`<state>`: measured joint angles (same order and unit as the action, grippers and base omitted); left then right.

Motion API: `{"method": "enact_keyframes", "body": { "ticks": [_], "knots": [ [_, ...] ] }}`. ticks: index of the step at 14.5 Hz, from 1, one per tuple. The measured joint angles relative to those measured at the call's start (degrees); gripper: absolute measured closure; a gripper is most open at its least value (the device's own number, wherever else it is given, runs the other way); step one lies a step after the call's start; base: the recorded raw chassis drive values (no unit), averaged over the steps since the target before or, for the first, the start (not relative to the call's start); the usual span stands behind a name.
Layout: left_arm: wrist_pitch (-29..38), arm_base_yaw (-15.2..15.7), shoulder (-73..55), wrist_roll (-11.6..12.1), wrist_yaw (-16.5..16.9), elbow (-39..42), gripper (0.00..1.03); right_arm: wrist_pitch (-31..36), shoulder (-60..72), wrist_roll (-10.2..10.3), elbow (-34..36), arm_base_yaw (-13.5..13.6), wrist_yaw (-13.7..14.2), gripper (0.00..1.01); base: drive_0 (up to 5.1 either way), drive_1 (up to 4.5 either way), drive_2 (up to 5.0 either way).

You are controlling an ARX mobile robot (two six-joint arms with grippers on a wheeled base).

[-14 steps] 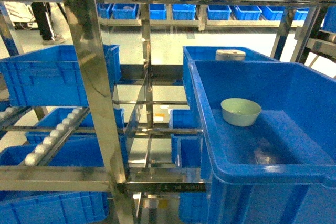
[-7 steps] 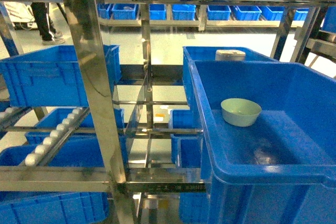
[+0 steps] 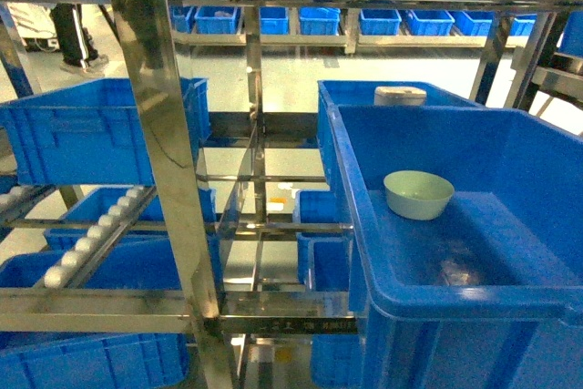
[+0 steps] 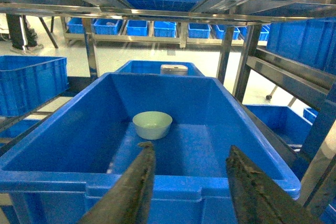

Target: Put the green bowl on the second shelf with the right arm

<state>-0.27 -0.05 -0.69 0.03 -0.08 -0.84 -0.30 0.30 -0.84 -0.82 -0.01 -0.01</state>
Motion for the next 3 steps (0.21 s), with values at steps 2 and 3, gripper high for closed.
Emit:
{"method": "enact_keyframes", "body": {
  "ticks": [2, 3],
  "knots": [
    [0.00, 0.00, 0.00, 0.00, 0.02, 0.00, 0.05, 0.00, 0.00, 0.00, 0.00, 0.00, 0.00, 0.40, 0.0, 0.00, 0.0],
    [0.00, 0.00, 0.00, 0.00, 0.02, 0.00, 0.05, 0.00, 0.00, 0.00, 0.00, 0.00, 0.00, 0.27, 0.0, 0.00, 0.0]
  ]
}}
